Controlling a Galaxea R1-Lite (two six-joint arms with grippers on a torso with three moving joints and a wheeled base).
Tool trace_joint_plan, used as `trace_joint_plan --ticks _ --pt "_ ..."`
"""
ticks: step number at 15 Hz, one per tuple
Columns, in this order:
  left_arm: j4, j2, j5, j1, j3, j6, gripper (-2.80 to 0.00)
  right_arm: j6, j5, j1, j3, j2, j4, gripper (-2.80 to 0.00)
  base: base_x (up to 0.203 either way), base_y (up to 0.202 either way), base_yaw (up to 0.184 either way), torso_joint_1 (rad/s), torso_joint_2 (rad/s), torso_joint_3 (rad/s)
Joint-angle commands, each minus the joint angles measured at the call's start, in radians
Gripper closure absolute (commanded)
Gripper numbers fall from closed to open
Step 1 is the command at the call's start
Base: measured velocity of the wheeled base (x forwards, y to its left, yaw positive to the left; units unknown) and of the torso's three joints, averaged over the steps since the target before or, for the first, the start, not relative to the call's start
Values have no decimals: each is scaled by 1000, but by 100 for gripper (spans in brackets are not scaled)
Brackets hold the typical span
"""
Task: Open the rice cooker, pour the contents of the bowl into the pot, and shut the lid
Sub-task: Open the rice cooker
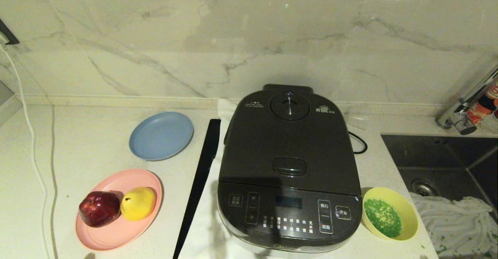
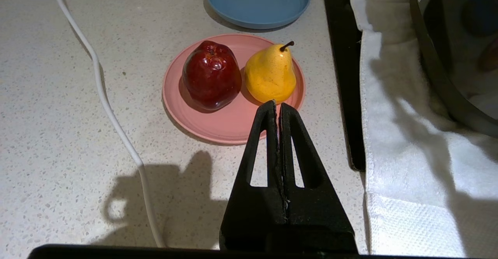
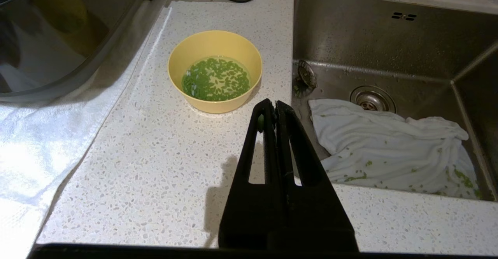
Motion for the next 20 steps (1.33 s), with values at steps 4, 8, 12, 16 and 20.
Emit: trace_joint_plan --ticks 4,8,12,16,20 --pt "-1 -1 0 0 9 0 0 52 -15 1 7 -13 -25 0 0 0 0 0 0 0" --pt "-1 -2 2 0 8 0 0 52 -15 1 7 -13 -26 0 0 0 0 0 0 0" --pt "72 7 -4 1 -211 -22 0 52 -15 2 7 -13 -26 0 0 0 0 0 0 0" --pt "212 306 -100 0 -522 -101 0 52 -15 1 7 -13 -25 0 0 0 0 0 0 0" --pt "250 713 -345 -3 -783 -197 0 52 -15 0 7 -13 -25 0 0 0 0 0 0 0"
